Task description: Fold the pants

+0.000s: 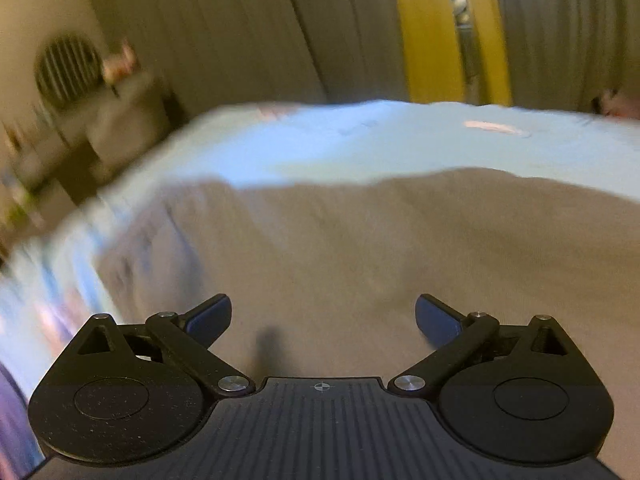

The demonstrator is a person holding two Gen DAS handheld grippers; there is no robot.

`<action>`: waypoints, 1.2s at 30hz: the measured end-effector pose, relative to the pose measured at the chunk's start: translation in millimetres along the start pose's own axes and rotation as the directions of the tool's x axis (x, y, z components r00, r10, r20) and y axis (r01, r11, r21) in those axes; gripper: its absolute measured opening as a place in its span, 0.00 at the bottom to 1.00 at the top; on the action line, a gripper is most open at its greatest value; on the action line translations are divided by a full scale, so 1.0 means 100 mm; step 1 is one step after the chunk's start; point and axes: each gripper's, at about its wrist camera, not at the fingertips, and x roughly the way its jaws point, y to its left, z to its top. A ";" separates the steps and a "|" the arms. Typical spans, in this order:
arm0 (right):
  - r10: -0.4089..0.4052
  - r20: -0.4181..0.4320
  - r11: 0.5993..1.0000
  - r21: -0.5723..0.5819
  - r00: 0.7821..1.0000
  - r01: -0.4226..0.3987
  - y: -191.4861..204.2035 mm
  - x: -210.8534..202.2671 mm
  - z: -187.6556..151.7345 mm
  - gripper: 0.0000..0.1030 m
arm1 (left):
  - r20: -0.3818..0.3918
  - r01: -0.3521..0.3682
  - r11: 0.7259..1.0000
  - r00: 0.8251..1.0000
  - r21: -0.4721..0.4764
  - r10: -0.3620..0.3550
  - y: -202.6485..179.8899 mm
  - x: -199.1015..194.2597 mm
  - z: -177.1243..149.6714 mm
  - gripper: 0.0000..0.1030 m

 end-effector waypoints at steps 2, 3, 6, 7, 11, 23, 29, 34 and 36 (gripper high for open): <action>0.009 -0.012 1.000 -0.005 1.000 -0.009 -0.01 -0.03 0.02 0.96 | -0.053 0.112 0.989 0.992 -0.092 -0.117 0.05 -0.09 -0.15 0.99; 0.019 -0.030 1.000 -0.006 0.999 -0.019 -0.03 -0.06 0.04 0.96 | -0.077 0.168 0.975 0.981 -0.143 -0.181 0.06 -0.13 -0.24 0.99; 0.098 -0.050 0.994 0.055 0.994 -0.095 -0.18 -0.24 0.06 0.96 | -0.072 0.237 0.945 0.963 -0.226 -0.259 0.04 -0.24 -0.48 0.99; 0.134 -0.038 0.986 0.103 0.990 -0.129 -0.29 -0.32 0.06 0.96 | -0.057 0.220 0.948 0.969 -0.230 -0.239 0.03 -0.26 -0.52 0.99; 0.219 0.047 0.931 0.290 0.975 -0.223 -0.96 -0.68 0.02 0.72 | -0.011 0.168 0.946 0.984 -0.277 -0.178 0.08 -0.19 -0.50 0.99; -0.057 0.170 0.891 0.453 0.984 -0.027 -2.43 -1.30 0.13 0.10 | -0.026 0.119 0.967 0.991 -0.226 -0.129 -0.03 -0.13 -0.54 0.99; 0.093 0.097 0.891 0.436 0.991 -0.126 -2.55 -1.20 -0.01 0.35 | -0.029 0.085 0.978 0.995 -0.189 -0.092 -0.11 -0.12 -0.56 1.00; 0.147 0.091 0.852 0.494 0.985 -0.173 -2.65 -1.00 -0.15 0.52 | -0.037 0.081 0.975 0.995 -0.205 -0.090 -0.09 -0.13 -0.57 1.00; 0.161 0.091 0.840 0.510 0.983 -0.185 -2.66 -0.93 -0.16 0.51 | -0.038 0.080 0.975 0.995 -0.208 -0.090 -0.09 -0.13 -0.57 1.00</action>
